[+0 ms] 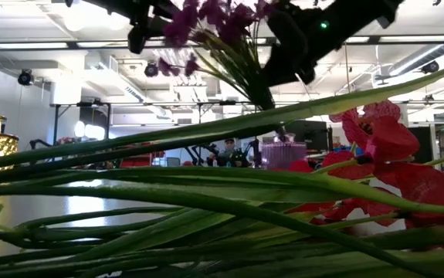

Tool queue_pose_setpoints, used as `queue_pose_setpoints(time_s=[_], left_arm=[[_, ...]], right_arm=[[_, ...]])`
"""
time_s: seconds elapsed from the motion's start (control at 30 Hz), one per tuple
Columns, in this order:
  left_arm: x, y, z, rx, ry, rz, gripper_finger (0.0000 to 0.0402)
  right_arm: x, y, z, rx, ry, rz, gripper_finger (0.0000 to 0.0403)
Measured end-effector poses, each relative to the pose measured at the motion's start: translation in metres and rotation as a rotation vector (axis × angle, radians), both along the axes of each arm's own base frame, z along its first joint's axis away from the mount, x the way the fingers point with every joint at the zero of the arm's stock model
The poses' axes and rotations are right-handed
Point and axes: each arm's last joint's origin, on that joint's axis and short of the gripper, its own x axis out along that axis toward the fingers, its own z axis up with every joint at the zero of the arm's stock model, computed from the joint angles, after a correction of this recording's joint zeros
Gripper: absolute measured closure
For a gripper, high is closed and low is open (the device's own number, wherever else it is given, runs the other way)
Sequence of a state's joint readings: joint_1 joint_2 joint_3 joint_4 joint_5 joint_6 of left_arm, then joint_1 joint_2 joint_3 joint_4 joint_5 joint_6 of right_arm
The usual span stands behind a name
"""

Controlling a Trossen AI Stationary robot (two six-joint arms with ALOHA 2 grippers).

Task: Sort flowers into vase by color
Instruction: Put the left red tulip into the violet flower vase

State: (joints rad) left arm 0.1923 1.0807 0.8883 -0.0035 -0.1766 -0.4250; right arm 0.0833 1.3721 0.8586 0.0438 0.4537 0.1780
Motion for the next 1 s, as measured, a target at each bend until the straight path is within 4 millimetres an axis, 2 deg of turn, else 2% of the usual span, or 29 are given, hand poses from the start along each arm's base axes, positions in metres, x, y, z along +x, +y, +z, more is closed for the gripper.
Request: queue_pose_setpoints(time_s=[0.13,0.43,0.63,0.8,1.0], left_arm=[[-0.007,0.0,0.006,0.023,-0.022,0.007,0.0303],[-0.017,-0.001,0.008,0.02,0.01,0.031,0.0303],[-0.021,-0.001,0.011,0.022,-0.006,0.03,0.0303],[-0.021,-0.002,0.011,0.021,-0.001,0.03,0.0303],[-0.02,-0.001,0.009,0.02,0.005,0.03,0.0303]], right_arm=[[-0.013,0.0,-0.01,0.021,0.0,-0.031,0.0392],[-0.038,0.009,-0.006,-0.016,-0.145,-0.063,0.0392],[-0.056,0.009,-0.017,0.018,-0.253,-0.091,0.0392],[-0.064,0.008,-0.029,0.081,-0.375,-0.112,0.0392],[-0.067,0.007,-0.039,0.098,-0.357,-0.12,0.0392]])
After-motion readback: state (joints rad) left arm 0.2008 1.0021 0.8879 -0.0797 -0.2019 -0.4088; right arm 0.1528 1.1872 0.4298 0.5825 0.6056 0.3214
